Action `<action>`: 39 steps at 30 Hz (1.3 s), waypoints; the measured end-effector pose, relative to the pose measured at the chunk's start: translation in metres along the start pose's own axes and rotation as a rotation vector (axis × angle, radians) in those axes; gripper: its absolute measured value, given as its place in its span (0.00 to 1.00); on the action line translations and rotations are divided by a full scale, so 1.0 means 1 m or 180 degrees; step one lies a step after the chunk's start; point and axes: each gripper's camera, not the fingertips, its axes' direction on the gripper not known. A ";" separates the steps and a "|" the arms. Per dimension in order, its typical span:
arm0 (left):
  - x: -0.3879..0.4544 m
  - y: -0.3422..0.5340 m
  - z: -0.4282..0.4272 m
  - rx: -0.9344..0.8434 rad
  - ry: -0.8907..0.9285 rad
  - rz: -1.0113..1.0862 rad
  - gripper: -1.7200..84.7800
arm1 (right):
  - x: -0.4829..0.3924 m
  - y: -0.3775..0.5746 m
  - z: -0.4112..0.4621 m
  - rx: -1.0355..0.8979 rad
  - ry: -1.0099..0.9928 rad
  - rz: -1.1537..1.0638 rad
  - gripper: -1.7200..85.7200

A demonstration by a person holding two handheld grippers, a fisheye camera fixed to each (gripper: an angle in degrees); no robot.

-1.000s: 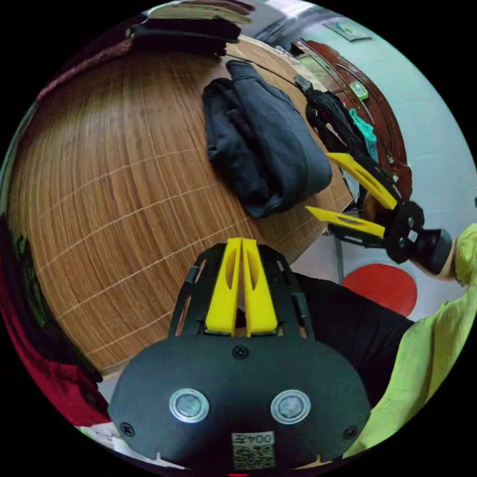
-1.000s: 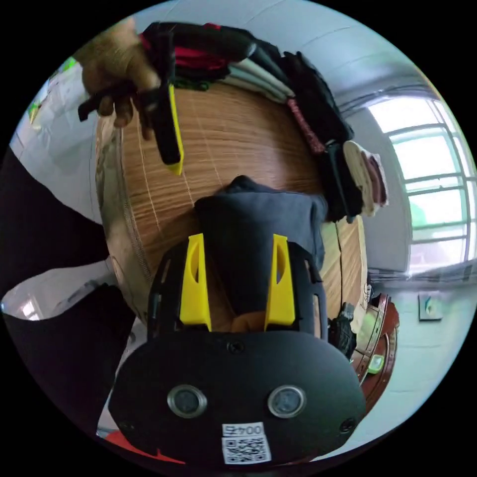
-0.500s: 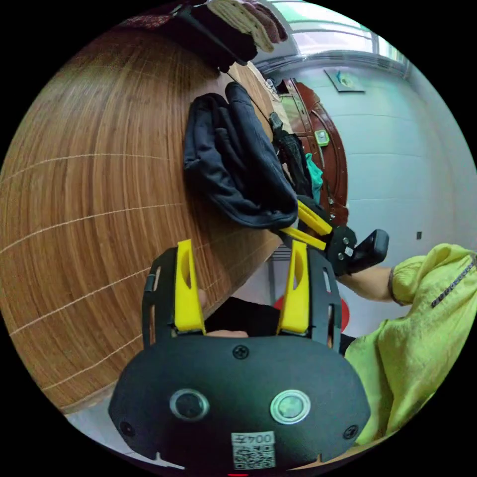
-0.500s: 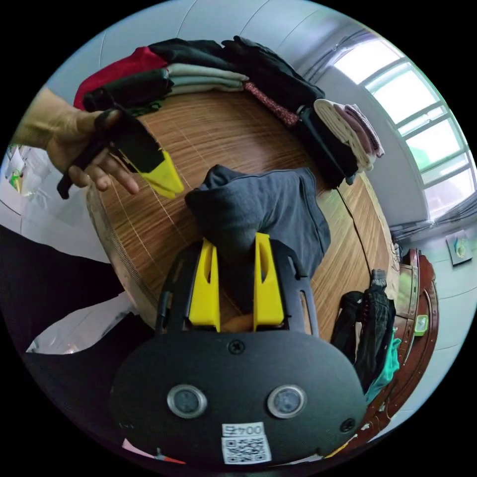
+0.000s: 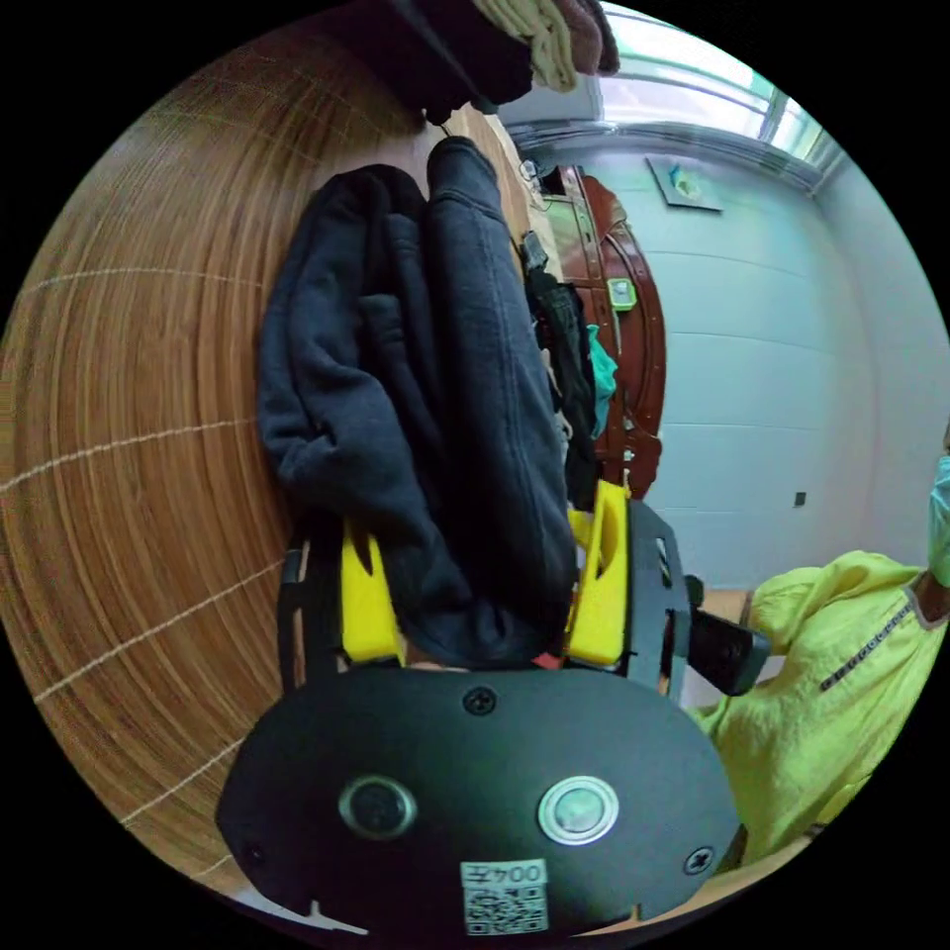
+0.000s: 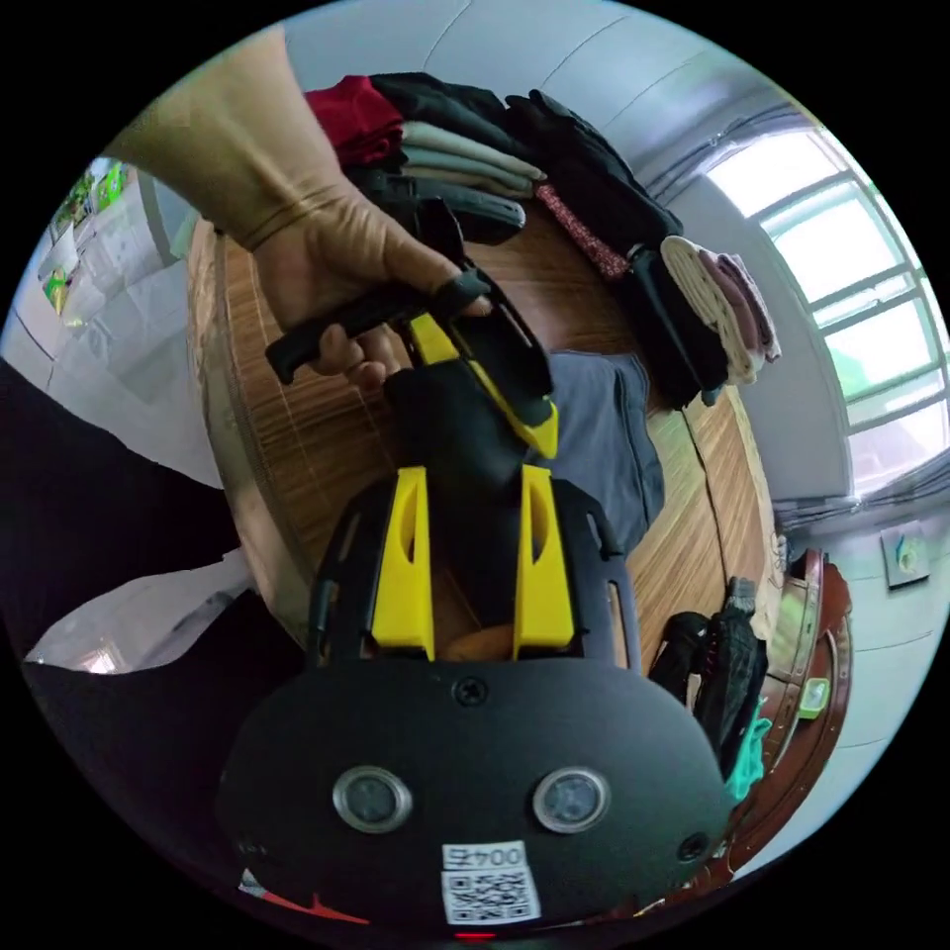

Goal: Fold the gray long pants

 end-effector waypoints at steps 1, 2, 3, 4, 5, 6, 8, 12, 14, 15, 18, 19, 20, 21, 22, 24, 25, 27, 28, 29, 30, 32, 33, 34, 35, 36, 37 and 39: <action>-0.001 0.001 -0.004 0.0041 -0.0009 -0.0057 0.31 | 0.019 0.017 -0.001 0.0008 -0.0212 0.0175 0.17; -0.001 0.001 -0.005 0.0046 -0.0034 -0.0082 0.30 | 0.048 0.035 0.001 -0.0066 -0.0441 0.0466 0.16; 0.001 0.000 -0.009 0.0045 -0.0079 -0.0092 0.29 | 0.066 0.045 0.003 -0.0116 -0.0598 0.0639 0.16; 0.003 0.000 -0.012 0.0056 -0.0116 -0.0093 0.29 | 0.107 0.066 0.010 -0.0177 -0.0969 0.1085 0.16; 0.003 0.000 -0.013 0.0063 -0.0131 -0.0101 0.29 | 0.153 0.091 0.021 -0.0157 -0.1357 0.1630 0.14; 0.004 0.000 -0.016 0.0067 -0.0158 -0.0117 0.28 | 0.175 0.105 0.028 -0.0091 -0.1586 0.1874 0.13; 0.005 -0.001 -0.021 0.0074 -0.0185 -0.0136 0.27 | 0.253 0.155 0.066 0.0345 -0.2454 0.2531 0.10; 0.005 0.000 -0.031 0.0103 -0.0202 -0.0187 0.26 | 0.332 0.197 0.148 0.0621 -0.3230 0.2951 0.20; 0.005 0.003 -0.036 0.0129 -0.0196 -0.0212 0.26 | 0.370 0.203 0.195 0.0709 -0.3480 0.2898 0.28; 0.005 0.004 -0.039 0.0139 -0.0193 -0.0232 0.26 | 0.378 0.202 0.204 0.0728 -0.3500 0.2845 0.29; 0.006 0.006 -0.047 0.0115 -0.0208 -0.0257 0.25 | 0.416 0.189 0.239 0.0773 -0.3490 0.2418 0.30; 0.006 0.007 -0.050 0.0111 -0.0207 -0.0266 0.25 | 0.431 0.182 0.250 0.0790 -0.3473 0.2236 0.30; 0.005 0.008 -0.052 0.0111 -0.0205 -0.0270 0.25 | 0.445 0.175 0.261 0.0811 -0.3481 0.2069 0.30; 0.005 0.010 -0.055 0.0112 -0.0200 -0.0276 0.25 | 0.453 0.171 0.267 0.0825 -0.3509 0.1989 0.30; 0.004 0.012 -0.059 0.0112 -0.0194 -0.0279 0.25 | 0.467 0.164 0.279 0.0831 -0.3597 0.1841 0.29; 0.003 0.016 -0.064 0.0107 -0.0187 -0.0279 0.25 | 0.483 0.154 0.301 0.0711 -0.3772 0.1599 0.28; 0.001 0.019 -0.068 0.0104 -0.0181 -0.0280 0.25 | 0.490 0.149 0.317 0.0522 -0.3904 0.1436 0.27; 0.000 0.024 -0.073 0.0102 -0.0170 -0.0289 0.25 | 0.501 0.148 0.336 0.0412 -0.4284 0.1288 0.26; -0.001 0.027 -0.076 0.0097 -0.0166 -0.0294 0.25 | 0.509 0.151 0.344 0.0368 -0.4478 0.1246 0.26; -0.002 0.029 -0.078 0.0093 -0.0164 -0.0296 0.25 | 0.515 0.155 0.350 0.0337 -0.4624 0.1217 0.26; -0.003 0.032 -0.082 0.0082 -0.0162 -0.0300 0.25 | 0.518 0.158 0.353 0.0325 -0.4707 0.1207 0.27; -0.005 0.038 -0.087 0.0061 -0.0157 -0.0302 0.25 | 0.521 0.165 0.358 0.0264 -0.4978 0.1135 0.29; -0.006 0.042 -0.090 0.0043 -0.0150 -0.0299 0.25 | 0.522 0.167 0.358 0.0276 -0.4962 0.1112 0.29; -0.008 0.046 -0.094 0.0022 -0.0146 -0.0294 0.25 | 0.524 0.167 0.358 0.0266 -0.4941 0.1018 0.29; -0.008 0.048 -0.096 0.0013 -0.0145 -0.0290 0.25 | 0.528 0.163 0.357 0.0249 -0.4858 0.0904 0.28; -0.010 0.053 -0.099 -0.0002 -0.0143 -0.0282 0.25 | 0.531 0.160 0.356 0.0227 -0.4781 0.0828 0.28; -0.011 0.058 -0.102 -0.0008 -0.0141 -0.0278 0.25 | 0.535 0.154 0.354 0.0191 -0.4567 0.0677 0.27; -0.013 0.067 -0.107 -0.0004 -0.0141 -0.0277 0.25 | 0.544 0.144 0.351 0.0301 -0.4325 0.0569 0.27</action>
